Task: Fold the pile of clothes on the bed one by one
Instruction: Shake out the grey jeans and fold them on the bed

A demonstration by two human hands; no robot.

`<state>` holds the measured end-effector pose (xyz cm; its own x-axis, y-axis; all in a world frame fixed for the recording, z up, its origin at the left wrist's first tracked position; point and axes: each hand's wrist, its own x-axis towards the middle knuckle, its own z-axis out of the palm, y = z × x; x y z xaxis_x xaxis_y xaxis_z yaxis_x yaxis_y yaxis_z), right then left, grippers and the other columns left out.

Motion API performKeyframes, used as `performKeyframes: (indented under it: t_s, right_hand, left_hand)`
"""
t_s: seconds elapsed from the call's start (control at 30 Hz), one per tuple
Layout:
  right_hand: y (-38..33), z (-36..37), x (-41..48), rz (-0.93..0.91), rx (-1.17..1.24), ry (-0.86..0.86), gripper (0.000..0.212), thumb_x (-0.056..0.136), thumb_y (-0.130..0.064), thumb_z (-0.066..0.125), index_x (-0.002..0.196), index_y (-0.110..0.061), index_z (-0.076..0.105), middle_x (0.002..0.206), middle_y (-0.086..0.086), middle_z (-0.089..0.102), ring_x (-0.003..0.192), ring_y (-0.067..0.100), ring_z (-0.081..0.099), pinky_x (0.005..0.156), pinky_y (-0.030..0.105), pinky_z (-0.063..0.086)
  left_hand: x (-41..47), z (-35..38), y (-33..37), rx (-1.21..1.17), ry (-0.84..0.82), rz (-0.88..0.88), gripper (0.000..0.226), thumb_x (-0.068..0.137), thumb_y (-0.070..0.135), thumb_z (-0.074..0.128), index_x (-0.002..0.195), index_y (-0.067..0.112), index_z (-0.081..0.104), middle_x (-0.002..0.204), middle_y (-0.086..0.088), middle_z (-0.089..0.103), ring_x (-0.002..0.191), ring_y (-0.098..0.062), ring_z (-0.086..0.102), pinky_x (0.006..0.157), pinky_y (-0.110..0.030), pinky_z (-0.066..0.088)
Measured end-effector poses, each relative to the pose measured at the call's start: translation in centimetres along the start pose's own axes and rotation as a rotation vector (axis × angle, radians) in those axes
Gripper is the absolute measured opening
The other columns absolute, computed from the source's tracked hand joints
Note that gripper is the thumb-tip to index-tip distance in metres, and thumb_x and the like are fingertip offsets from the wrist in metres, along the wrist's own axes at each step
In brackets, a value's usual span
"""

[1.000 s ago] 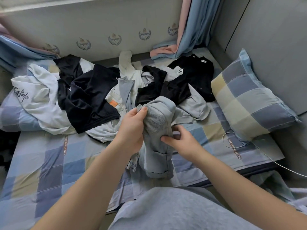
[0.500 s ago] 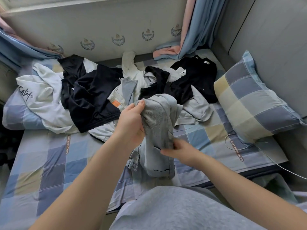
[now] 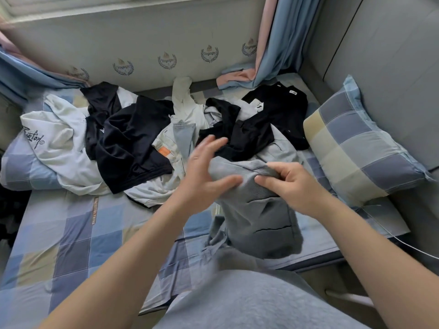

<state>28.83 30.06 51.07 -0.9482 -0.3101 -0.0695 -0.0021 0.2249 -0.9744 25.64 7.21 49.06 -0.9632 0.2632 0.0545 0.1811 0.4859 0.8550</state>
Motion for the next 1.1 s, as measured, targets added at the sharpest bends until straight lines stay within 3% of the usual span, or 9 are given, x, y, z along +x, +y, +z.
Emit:
performKeyframes:
  t_s: [0.1, 0.17, 0.27, 0.57, 0.7, 0.8, 0.93, 1.03, 1.1]
  right_hand:
    - [-2.5, -1.0, 0.5, -0.073, 0.006, -0.055, 0.014, 0.091, -0.022, 0.07, 0.093, -0.009, 0.075, 0.075, 0.018, 0.066, 0.074, 0.017, 0.057, 0.069, 0.031, 0.047]
    - [-3.1, -2.0, 0.5, -0.077, 0.011, -0.038, 0.01, 0.09, -0.02, 0.073, 0.091, -0.011, 0.077, 0.077, 0.013, 0.07, 0.075, 0.015, 0.06, 0.07, 0.029, 0.049]
    - [-1.4, -3.5, 0.4, 0.009, -0.06, -0.032, 0.012, 0.088, -0.017, 0.077, 0.082, -0.01, 0.069, 0.068, 0.002, 0.058, 0.068, 0.012, 0.052, 0.063, 0.026, 0.042]
    - [11.9, -0.7, -0.9, 0.446, -0.403, -0.136, 0.009, 0.097, -0.033, 0.065, 0.095, -0.028, 0.072, 0.103, -0.006, 0.074, 0.103, 0.019, 0.066, 0.094, 0.04, 0.052]
    - [11.2, -1.0, -1.1, 0.406, -0.249, -0.075, 0.019, 0.098, -0.036, 0.064, 0.093, -0.021, 0.074, 0.095, -0.009, 0.076, 0.094, 0.014, 0.069, 0.089, 0.042, 0.055]
    - [7.9, -0.6, -1.0, 0.278, -0.158, -0.063, 0.034, 0.09, -0.038, 0.067, 0.068, -0.015, 0.058, 0.067, -0.008, 0.058, 0.066, 0.01, 0.055, 0.069, 0.035, 0.043]
    - [2.2, -0.2, -0.4, 0.075, -0.073, -0.099, 0.026, 0.086, -0.038, 0.07, 0.066, -0.024, 0.062, 0.06, -0.013, 0.052, 0.057, 0.005, 0.048, 0.057, 0.021, 0.038]
    - [-1.2, 0.0, 0.4, -0.069, -0.112, -0.206, 0.008, 0.088, -0.025, 0.073, 0.08, -0.028, 0.075, 0.068, -0.013, 0.068, 0.061, 0.003, 0.06, 0.058, 0.021, 0.046]
    - [-1.8, -0.5, 0.9, -0.089, -0.084, -0.176, 0.005, 0.087, -0.017, 0.076, 0.089, -0.021, 0.078, 0.079, -0.007, 0.074, 0.072, 0.011, 0.068, 0.065, 0.023, 0.053]
  left_hand:
    - [0.5, 0.7, 1.3, -0.079, -0.328, 0.038, 0.026, 0.093, 0.04, 0.066, 0.118, 0.047, 0.061, 0.118, 0.022, 0.063, 0.11, 0.003, 0.058, 0.096, -0.029, 0.048]
    - [0.8, 1.0, 1.8, -0.07, -0.268, 0.04, 0.013, 0.098, 0.032, 0.059, 0.086, 0.037, 0.06, 0.076, 0.02, 0.057, 0.07, 0.001, 0.051, 0.068, -0.024, 0.044]
    - [1.1, 0.6, 2.6, -0.173, -0.069, 0.08, 0.019, 0.097, 0.029, 0.054, 0.081, 0.021, 0.056, 0.064, 0.015, 0.044, 0.061, -0.005, 0.04, 0.058, -0.023, 0.034]
    - [1.0, -1.8, 5.4, -0.341, 0.11, 0.103, 0.025, 0.096, 0.025, 0.056, 0.074, 0.015, 0.053, 0.065, 0.009, 0.042, 0.061, -0.005, 0.038, 0.057, -0.02, 0.034]
    - [1.9, -4.0, 2.7, -0.034, 0.26, -0.11, 0.029, 0.1, 0.027, 0.056, 0.08, 0.008, 0.05, 0.065, 0.006, 0.042, 0.061, -0.011, 0.039, 0.061, -0.034, 0.035]
    - [1.2, -4.1, 1.4, 0.3, 0.075, -0.264, 0.02, 0.093, 0.034, 0.067, 0.103, 0.02, 0.056, 0.096, 0.006, 0.061, 0.092, -0.019, 0.058, 0.077, -0.033, 0.043]
    - [-0.1, -1.4, 2.3, 0.391, -0.291, -0.058, 0.098, 0.078, 0.043, 0.083, 0.155, 0.038, 0.024, 0.164, 0.009, 0.017, 0.148, -0.013, 0.017, 0.116, -0.03, 0.02]
    - [-0.1, 0.7, 3.0, 0.253, -0.464, 0.105, 0.071, 0.083, 0.034, 0.081, 0.144, 0.037, 0.046, 0.157, 0.005, 0.038, 0.143, -0.01, 0.032, 0.116, -0.028, 0.028]
    - [0.2, 1.1, 3.2, 0.183, -0.487, 0.069, 0.034, 0.089, 0.028, 0.075, 0.121, 0.026, 0.064, 0.113, 0.006, 0.068, 0.104, -0.007, 0.06, 0.092, -0.029, 0.047]
